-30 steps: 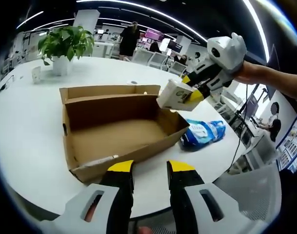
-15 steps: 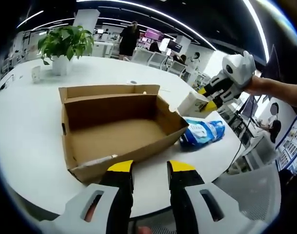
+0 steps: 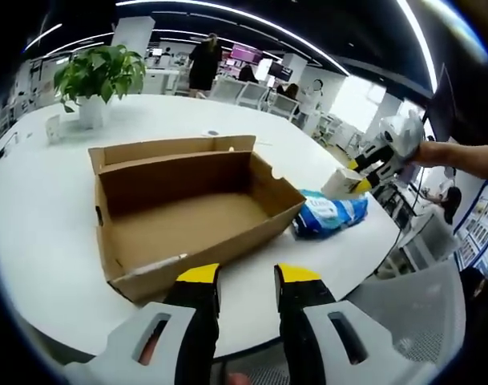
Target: Operate the shoe box by opening the lid, removing the specified soft item, and placing it in the target area until the item is outside and the box remains undamaged.
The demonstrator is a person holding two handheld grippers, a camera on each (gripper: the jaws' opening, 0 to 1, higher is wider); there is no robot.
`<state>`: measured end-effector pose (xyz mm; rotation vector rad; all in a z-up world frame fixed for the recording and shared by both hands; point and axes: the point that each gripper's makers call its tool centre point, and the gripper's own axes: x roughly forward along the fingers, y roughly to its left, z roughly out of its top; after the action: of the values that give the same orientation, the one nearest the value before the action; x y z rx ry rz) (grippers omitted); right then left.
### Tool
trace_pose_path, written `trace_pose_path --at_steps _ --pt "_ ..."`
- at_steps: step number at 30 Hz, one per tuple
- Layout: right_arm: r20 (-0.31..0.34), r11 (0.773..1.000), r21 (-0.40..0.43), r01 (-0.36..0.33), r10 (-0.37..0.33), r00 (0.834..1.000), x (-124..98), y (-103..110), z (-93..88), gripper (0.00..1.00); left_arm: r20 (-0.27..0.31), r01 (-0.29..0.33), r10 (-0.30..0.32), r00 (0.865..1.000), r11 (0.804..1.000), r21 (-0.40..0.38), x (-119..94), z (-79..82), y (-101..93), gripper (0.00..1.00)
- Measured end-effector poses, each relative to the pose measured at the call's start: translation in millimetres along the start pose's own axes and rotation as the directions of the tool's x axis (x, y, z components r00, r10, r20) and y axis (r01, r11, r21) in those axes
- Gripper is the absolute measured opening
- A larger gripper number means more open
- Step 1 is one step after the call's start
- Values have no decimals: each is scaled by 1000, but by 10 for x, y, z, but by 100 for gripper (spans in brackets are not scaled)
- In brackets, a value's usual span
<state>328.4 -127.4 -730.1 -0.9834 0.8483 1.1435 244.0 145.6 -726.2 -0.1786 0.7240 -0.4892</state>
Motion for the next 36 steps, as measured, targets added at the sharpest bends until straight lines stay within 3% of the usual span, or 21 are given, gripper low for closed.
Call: trace_pose_path --at_steps 8,16,24,36 --pt "-37 998 60 21 -19 999 -106 -4 -495 17 -18 -5 5 1000 1000 20 18 -31 1 26" --pt "-67 991 120 57 -49 997 -234 -156 -910 17 -23 -27 27 999 1000 8 17 -43 54 26" --pt "-70 990 124 63 -55 996 -250 -321 -1025 17 -27 -49 49 998 999 3 10 -51 98 26" --pt "-109 996 60 65 -59 992 -144 -722 -1238 17 7 -109 109 994 993 -45 -81 2 214 26"
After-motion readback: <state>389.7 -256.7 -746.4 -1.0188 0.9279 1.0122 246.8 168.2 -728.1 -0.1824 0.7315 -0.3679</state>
